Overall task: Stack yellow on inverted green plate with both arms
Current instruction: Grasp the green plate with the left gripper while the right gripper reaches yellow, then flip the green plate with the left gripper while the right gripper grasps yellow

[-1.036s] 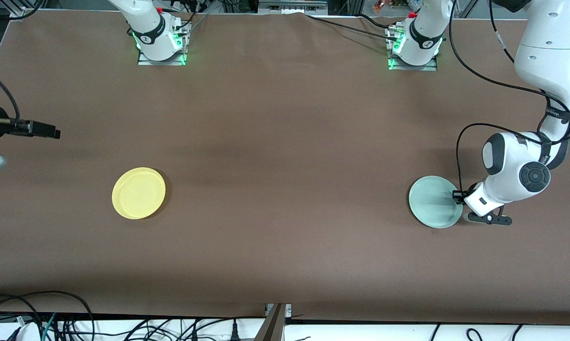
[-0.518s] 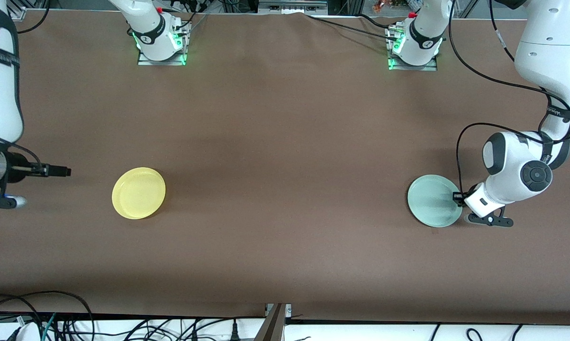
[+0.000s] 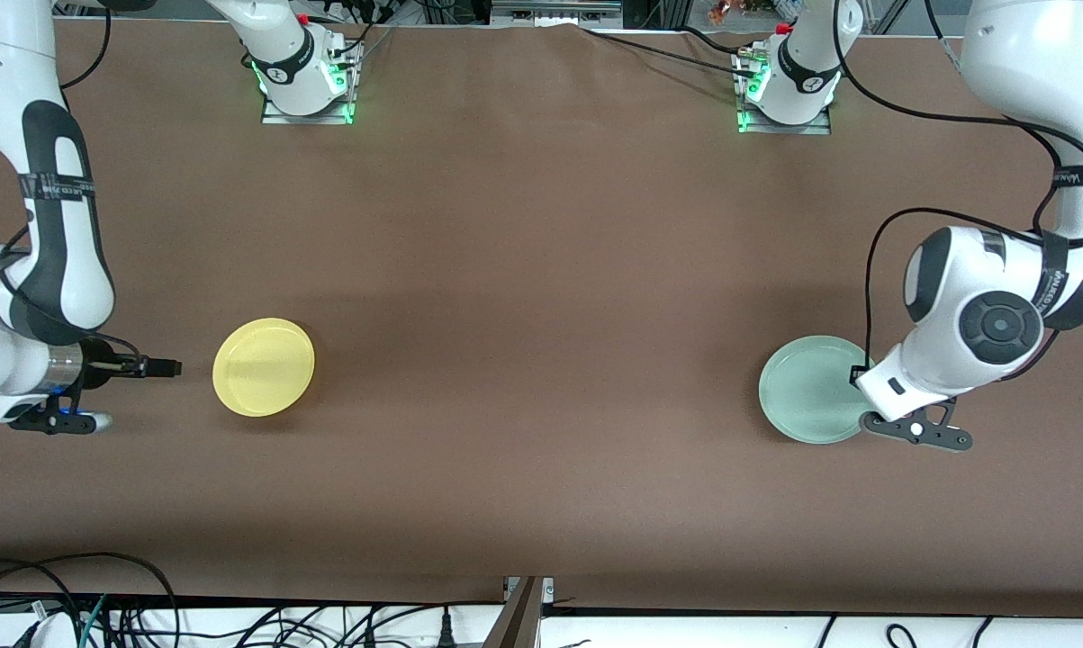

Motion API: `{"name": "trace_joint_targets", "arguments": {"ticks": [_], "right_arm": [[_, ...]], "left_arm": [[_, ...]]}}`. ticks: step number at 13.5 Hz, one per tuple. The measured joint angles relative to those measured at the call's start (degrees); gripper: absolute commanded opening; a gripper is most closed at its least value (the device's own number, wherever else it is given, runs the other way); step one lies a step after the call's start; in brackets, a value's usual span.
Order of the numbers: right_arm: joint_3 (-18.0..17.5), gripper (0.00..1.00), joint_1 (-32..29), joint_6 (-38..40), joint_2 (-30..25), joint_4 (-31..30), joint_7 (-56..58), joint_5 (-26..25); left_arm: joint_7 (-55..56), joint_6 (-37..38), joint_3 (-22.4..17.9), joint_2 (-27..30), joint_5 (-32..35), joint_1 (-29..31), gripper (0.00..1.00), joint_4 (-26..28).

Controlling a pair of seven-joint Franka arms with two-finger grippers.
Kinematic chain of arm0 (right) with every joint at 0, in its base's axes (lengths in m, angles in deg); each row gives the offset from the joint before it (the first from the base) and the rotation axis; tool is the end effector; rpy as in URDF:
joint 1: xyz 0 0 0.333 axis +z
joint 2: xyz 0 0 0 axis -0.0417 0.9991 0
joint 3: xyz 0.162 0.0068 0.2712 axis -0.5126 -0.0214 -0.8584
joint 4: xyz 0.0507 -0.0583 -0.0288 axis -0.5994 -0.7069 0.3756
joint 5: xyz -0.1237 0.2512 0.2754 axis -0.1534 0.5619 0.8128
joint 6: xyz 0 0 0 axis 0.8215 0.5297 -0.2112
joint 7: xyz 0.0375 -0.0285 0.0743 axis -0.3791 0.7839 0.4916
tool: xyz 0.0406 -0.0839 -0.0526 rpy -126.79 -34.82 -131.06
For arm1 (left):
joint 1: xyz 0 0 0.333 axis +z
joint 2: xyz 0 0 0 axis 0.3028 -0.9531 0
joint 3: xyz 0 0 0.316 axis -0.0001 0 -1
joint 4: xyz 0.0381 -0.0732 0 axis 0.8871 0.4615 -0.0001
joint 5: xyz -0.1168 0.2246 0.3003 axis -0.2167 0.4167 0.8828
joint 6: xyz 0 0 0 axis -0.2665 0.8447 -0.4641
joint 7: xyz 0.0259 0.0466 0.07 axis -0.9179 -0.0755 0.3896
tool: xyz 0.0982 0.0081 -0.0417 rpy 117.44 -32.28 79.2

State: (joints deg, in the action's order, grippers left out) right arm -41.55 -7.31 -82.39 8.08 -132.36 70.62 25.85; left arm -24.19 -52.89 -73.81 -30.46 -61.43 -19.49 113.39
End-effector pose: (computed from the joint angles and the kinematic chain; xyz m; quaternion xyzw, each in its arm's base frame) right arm 0.6918 -0.1061 0.2821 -0.9935 0.0424 0.0975 0.0400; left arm 0.6928 -0.0649 0.3620 -0.9823 0.1325 0.0202 0.1307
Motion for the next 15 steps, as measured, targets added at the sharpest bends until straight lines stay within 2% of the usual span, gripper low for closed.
{"name": "trace_joint_targets", "arguments": {"ticks": [2, 4, 8, 10, 13, 15], "right_arm": [[-0.03, 1.00, 0.01, -1.65, 1.45, -0.05, 0.62, 1.89], [-0.04, 1.00, 0.01, -3.45, 2.59, -0.31, 2.43, 3.92], [-0.05, 1.00, -0.01, -7.73, 3.63, -3.67, 7.10, 10.33], [-0.01, 1.00, -0.07, -8.40, 3.63, -5.20, 9.51, 12.26], [0.06, 1.00, -0.37, -9.21, 3.63, -6.75, 13.48, 14.49], [0.16, 1.00, -0.67, -9.29, 3.64, -7.41, 15.15, 15.26]], "left_arm": [[2.40, 4.36, -0.04, 0.03, 3.02, -5.28, 0.00, -3.40], [6.92, 5.38, -0.09, -0.18, 6.38, -10.39, 0.00, -4.04], [19.54, 7.44, -0.09, -2.08, 20.77, -21.56, 0.00, -4.18], [23.34, 8.81, -0.16, -3.09, 25.62, -27.01, 0.00, -5.23], [24.78, 11.83, -0.60, -6.54, 33.26, -35.04, 0.00, -9.59], [27.95, 14.48, -3.31, -10.79, 38.59, -41.42, 0.00, -12.10]]}}
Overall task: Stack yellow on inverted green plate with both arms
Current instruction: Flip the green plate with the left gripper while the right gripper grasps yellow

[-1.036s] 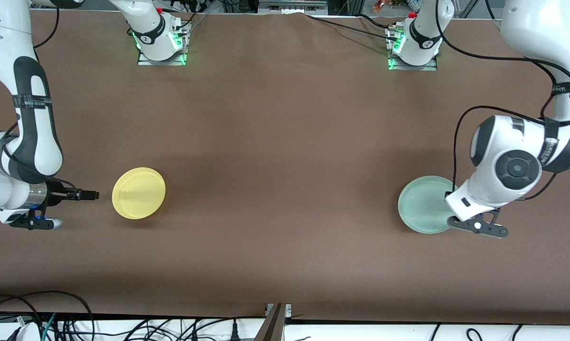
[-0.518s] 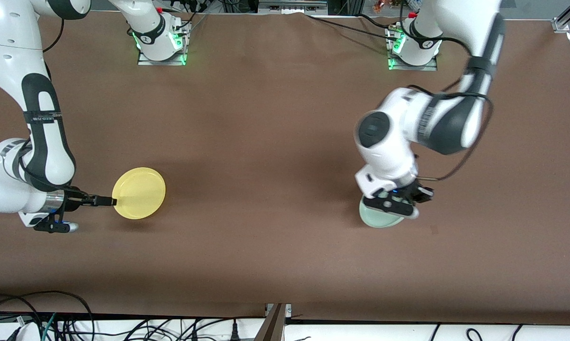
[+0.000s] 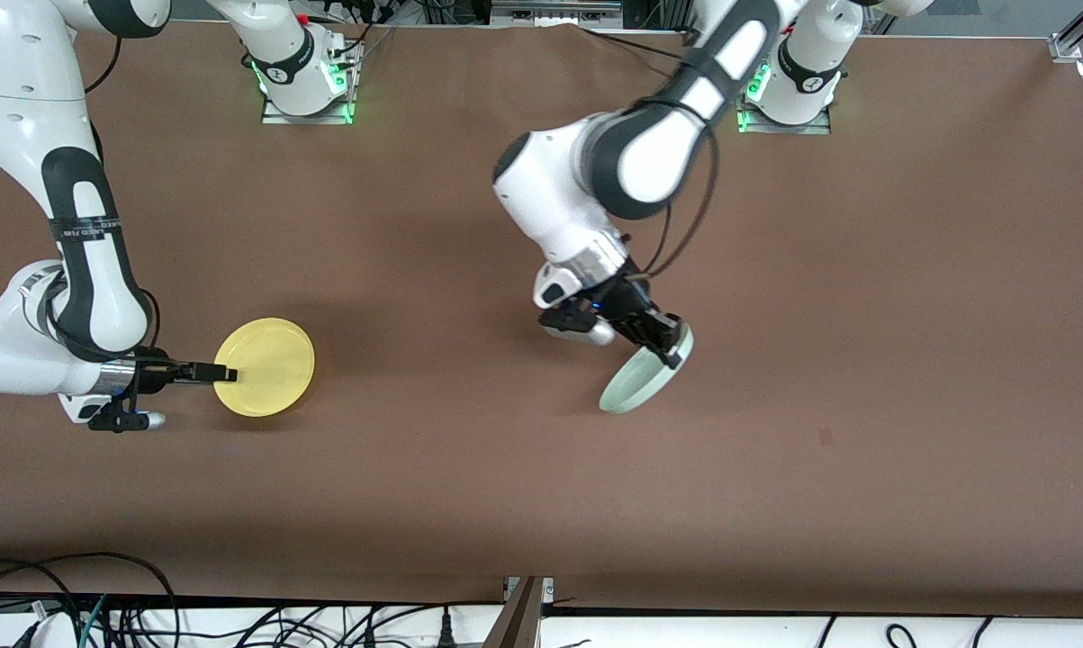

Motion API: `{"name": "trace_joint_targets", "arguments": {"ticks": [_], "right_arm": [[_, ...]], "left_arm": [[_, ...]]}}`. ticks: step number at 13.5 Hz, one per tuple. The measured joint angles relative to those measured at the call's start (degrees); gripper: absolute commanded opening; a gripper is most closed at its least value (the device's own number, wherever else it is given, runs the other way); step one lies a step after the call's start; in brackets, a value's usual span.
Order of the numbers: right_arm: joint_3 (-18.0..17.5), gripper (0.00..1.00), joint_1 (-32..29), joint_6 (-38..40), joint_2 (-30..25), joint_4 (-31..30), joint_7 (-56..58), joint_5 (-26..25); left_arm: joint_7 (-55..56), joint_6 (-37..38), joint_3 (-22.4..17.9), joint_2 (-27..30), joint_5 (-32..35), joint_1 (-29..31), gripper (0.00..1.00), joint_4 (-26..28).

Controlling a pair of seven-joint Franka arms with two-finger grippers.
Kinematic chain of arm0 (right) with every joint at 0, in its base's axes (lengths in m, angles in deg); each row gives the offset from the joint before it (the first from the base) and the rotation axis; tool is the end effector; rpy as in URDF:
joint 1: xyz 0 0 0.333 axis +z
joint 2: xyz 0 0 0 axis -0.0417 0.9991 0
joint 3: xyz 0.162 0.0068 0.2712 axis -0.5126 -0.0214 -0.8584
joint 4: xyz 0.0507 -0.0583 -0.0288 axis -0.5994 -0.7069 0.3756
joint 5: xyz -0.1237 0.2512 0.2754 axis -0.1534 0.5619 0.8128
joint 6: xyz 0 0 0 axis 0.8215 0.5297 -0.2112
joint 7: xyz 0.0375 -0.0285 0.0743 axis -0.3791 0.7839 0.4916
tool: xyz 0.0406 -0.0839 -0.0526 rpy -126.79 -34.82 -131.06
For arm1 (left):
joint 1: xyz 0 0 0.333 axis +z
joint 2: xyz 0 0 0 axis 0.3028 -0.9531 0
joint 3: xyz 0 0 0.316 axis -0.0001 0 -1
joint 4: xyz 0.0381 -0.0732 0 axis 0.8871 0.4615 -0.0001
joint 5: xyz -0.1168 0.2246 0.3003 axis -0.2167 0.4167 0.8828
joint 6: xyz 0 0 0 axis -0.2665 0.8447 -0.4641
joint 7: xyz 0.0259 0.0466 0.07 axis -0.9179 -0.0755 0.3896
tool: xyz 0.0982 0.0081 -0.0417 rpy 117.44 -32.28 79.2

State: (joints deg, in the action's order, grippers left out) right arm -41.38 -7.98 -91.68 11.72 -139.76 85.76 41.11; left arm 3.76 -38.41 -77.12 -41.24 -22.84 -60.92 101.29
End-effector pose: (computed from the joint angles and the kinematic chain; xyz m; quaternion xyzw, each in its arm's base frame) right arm 0.6719 -0.1043 0.1960 -0.9856 0.0021 0.0727 0.1524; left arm 0.5657 -0.4617 0.3424 -0.8408 0.2682 -0.1711 0.4380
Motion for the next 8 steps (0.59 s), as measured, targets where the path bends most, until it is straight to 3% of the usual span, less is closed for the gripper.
{"name": "trace_joint_targets", "arguments": {"ticks": [2, 4, 6, 8], "right_arm": [[0.02, 0.84, -0.29, -0.03, 0.00, -0.34, 1.00, 0.03], [0.03, 0.65, -0.34, -0.04, 0.00, -0.43, 1.41, 0.04], [0.02, 0.54, -0.34, -0.04, 0.00, -0.45, 1.57, 0.04], [0.01, 0.53, -0.32, -0.04, 0.00, -0.48, 1.78, 0.04]], "left_arm": [[3.59, 1.82, -4.07, -4.75, 1.48, -6.06, 0.00, -1.96], [4.92, 2.18, -5.50, -7.40, 1.76, -8.48, 0.00, -3.29], [6.60, 2.17, -5.60, -8.67, 1.77, -9.26, 0.00, -3.88], [9.48, 2.17, -5.66, -10.02, 1.89, -10.51, 0.00, -3.94]]}}
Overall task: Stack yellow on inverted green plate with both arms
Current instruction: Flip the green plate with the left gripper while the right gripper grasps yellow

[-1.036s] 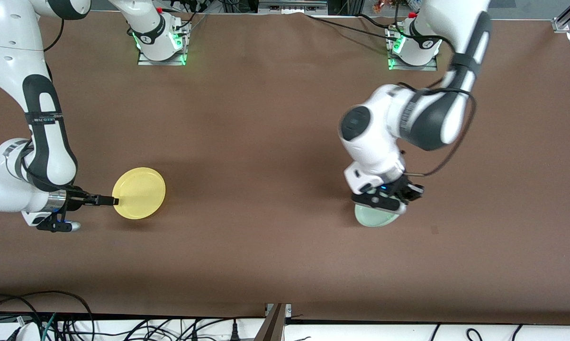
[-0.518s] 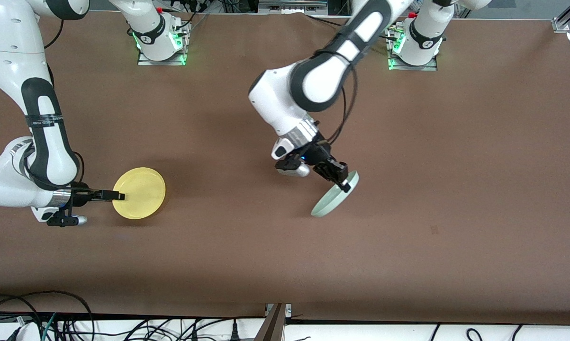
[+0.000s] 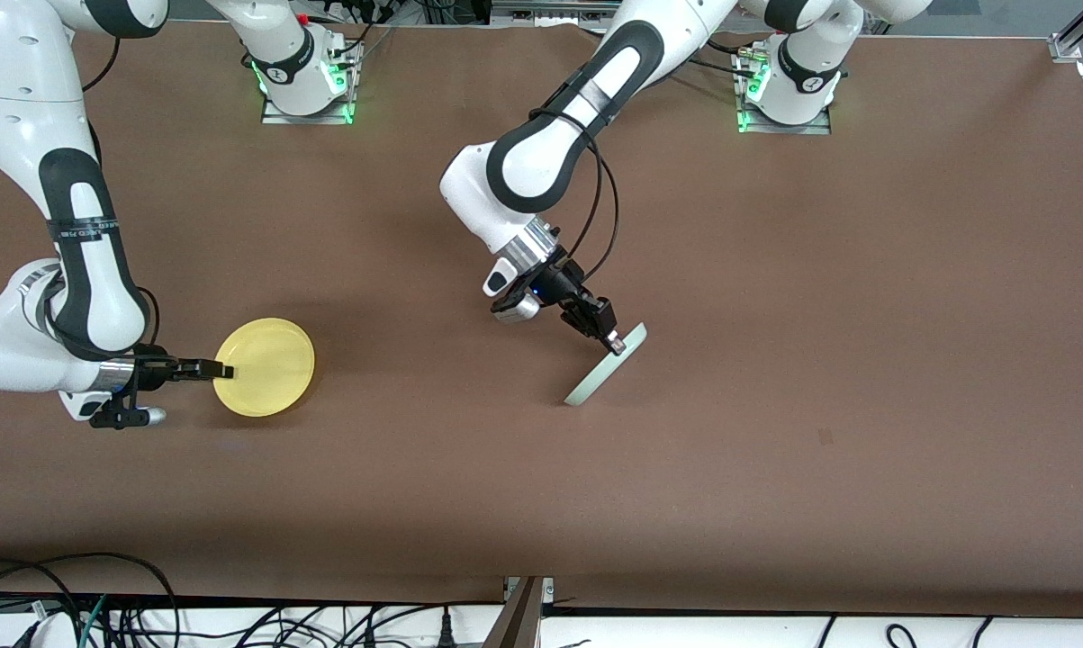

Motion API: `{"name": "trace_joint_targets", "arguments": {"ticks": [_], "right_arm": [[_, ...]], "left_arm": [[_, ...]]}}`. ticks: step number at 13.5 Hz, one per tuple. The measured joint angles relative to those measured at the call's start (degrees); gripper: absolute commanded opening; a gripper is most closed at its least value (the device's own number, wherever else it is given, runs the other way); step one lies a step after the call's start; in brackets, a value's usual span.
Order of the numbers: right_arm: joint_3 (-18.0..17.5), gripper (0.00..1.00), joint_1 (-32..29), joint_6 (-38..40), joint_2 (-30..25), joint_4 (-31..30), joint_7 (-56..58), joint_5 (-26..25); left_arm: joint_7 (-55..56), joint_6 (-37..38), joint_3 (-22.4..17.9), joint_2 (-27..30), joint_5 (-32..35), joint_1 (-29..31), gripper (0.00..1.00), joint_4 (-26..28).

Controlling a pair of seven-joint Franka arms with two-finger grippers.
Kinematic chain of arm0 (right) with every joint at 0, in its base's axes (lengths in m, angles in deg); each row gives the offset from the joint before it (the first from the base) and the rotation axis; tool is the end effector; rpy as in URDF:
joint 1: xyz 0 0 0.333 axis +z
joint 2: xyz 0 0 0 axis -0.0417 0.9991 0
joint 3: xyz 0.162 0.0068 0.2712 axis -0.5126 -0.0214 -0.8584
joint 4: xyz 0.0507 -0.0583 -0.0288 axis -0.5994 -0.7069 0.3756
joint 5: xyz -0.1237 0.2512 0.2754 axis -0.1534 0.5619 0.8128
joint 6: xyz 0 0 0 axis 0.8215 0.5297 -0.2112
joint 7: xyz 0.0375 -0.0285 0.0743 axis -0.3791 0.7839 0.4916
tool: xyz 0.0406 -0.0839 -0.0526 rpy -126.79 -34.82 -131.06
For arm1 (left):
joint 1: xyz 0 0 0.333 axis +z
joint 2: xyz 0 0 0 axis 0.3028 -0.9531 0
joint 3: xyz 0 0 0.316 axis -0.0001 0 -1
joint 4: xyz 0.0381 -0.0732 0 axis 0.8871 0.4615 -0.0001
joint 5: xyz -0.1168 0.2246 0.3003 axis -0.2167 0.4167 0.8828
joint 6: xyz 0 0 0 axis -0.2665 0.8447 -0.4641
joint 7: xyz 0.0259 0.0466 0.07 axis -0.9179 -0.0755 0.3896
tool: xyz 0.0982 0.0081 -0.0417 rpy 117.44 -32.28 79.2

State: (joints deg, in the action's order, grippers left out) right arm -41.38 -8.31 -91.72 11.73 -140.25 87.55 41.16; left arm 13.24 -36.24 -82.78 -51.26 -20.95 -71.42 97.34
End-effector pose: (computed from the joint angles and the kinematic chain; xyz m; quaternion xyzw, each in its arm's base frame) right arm 0.6687 -0.1080 0.1925 -0.9852 -0.0093 0.0736 0.1547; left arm 0.5176 -0.5224 0.2537 -0.8097 0.2568 -0.2119 0.4833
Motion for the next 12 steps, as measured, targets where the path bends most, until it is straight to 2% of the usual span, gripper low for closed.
{"name": "trace_joint_targets", "arguments": {"ticks": [5, 7, 9, 10, 11, 12], "right_arm": [[-0.06, 0.52, 0.07, -0.52, 0.35, -0.16, 0.67, 0.00], [-0.11, 0.33, 0.08, -0.58, 0.50, -0.17, 0.86, 0.00], [-0.13, 0.09, 0.10, -0.65, 0.65, -0.18, 1.24, -0.01], [-0.14, 0.04, 0.10, -0.69, 0.71, -0.19, 1.51, -0.01], [-0.14, 0.00, 0.09, -0.68, 0.75, -0.21, 1.83, -0.01], [-0.13, 0.00, 0.07, -0.67, 0.77, -0.27, 2.28, -0.01]], "left_arm": [[2.17, 1.24, -0.32, -0.96, 0.50, -3.02, 0.00, -0.40], [4.31, 1.35, -0.31, -1.11, 0.50, -4.17, 0.04, -0.39], [6.72, 2.52, -0.45, -1.80, 0.69, -5.60, 0.06, -0.37], [7.90, 3.63, -0.52, -2.16, 0.91, -6.40, 0.06, -0.38], [9.06, 4.39, -0.63, -2.53, 1.25, -7.15, 0.11, -0.38], [10.00, 4.75, -0.68, -2.78, 1.62, -7.79, 0.26, -0.38]]}}
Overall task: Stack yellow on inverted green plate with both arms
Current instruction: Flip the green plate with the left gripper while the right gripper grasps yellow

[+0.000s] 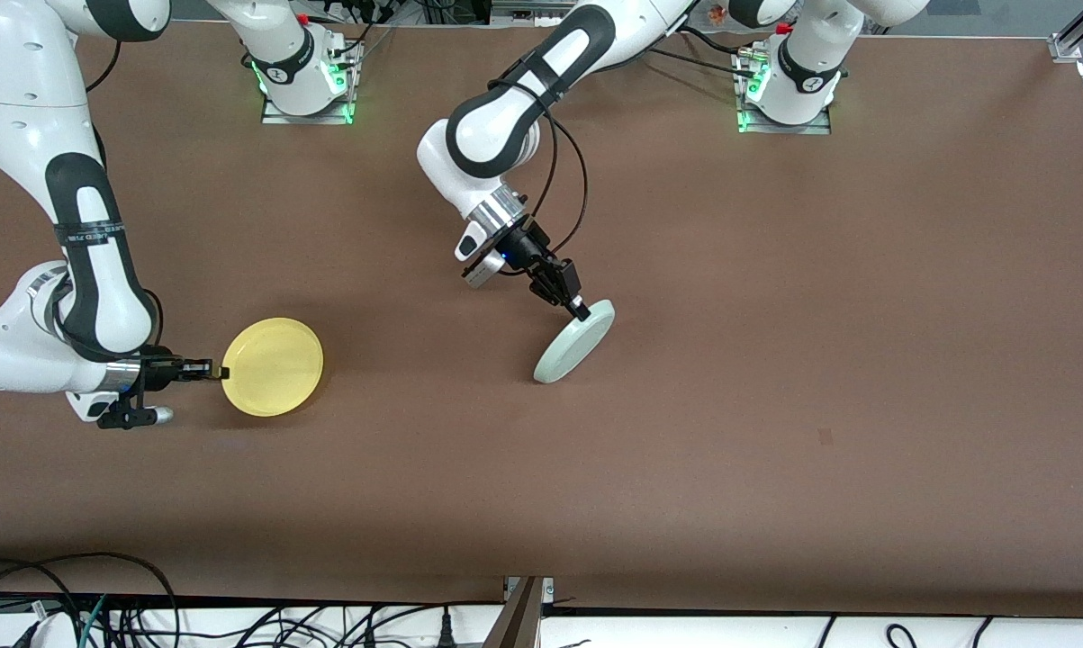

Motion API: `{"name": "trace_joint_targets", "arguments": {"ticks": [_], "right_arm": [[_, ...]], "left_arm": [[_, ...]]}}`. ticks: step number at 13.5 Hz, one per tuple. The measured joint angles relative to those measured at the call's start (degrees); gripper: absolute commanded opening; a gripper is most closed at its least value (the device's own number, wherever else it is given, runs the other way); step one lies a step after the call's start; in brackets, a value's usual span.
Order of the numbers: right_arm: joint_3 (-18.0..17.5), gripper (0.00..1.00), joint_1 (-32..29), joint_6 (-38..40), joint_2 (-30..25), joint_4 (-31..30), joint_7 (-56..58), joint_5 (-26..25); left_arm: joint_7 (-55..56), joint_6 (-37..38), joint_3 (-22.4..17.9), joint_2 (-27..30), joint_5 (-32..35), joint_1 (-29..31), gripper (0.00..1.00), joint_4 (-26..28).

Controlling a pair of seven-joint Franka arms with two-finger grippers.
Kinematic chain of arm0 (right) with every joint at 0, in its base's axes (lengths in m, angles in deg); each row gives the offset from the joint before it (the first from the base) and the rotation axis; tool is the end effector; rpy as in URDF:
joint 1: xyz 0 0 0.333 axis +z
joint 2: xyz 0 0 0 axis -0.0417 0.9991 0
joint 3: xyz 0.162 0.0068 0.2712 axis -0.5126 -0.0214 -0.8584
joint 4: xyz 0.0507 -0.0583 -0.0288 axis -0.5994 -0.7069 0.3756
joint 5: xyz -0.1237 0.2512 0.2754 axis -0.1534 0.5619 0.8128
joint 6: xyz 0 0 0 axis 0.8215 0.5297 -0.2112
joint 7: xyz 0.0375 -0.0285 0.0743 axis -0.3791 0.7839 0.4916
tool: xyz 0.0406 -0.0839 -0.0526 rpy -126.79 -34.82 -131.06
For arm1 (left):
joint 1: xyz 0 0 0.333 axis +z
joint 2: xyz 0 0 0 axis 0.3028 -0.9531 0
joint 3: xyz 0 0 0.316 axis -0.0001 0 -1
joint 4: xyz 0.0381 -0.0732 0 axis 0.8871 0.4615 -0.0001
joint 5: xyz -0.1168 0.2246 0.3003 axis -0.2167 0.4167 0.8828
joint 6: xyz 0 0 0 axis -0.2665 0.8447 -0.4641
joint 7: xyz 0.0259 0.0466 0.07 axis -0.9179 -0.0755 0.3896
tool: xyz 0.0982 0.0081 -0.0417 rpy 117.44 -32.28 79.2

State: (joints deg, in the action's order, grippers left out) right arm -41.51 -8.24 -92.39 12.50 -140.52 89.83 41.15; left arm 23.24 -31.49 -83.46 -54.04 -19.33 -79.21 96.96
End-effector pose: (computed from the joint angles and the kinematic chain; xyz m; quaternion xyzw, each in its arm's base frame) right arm 0.6669 -0.1062 0.1821 -0.9846 -0.0283 0.0743 0.1557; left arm 0.4485 -0.5706 0.2263 -0.7929 0.2281 -0.2679 0.4976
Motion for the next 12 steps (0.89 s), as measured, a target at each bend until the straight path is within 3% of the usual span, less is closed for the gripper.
{"name": "trace_joint_targets", "arguments": {"ticks": [1, 2, 3, 12], "right_arm": [[0.01, 0.00, -0.04, 0.05, 0.01, -0.10, 0.69, 0.01], [0.01, 0.00, -0.05, 0.07, -0.01, -0.10, 1.02, 0.01], [0.01, 0.00, -0.05, 0.06, -0.01, -0.10, 1.20, 0.01], [0.01, 0.00, -0.05, 0.07, -0.01, -0.10, 1.36, 0.01]], "left_arm": [[0.81, 0.20, -0.02, -0.18, 0.02, -0.56, 0.52, 0.00], [1.34, 0.58, -0.02, -0.33, 0.02, -1.03, 0.92, 0.00], [1.93, 0.69, 0.05, -0.46, 0.01, -1.36, 1.00, 0.00], [13.31, 0.33, 0.85, -2.07, -1.70, -4.57, 1.00, 0.02]]}}
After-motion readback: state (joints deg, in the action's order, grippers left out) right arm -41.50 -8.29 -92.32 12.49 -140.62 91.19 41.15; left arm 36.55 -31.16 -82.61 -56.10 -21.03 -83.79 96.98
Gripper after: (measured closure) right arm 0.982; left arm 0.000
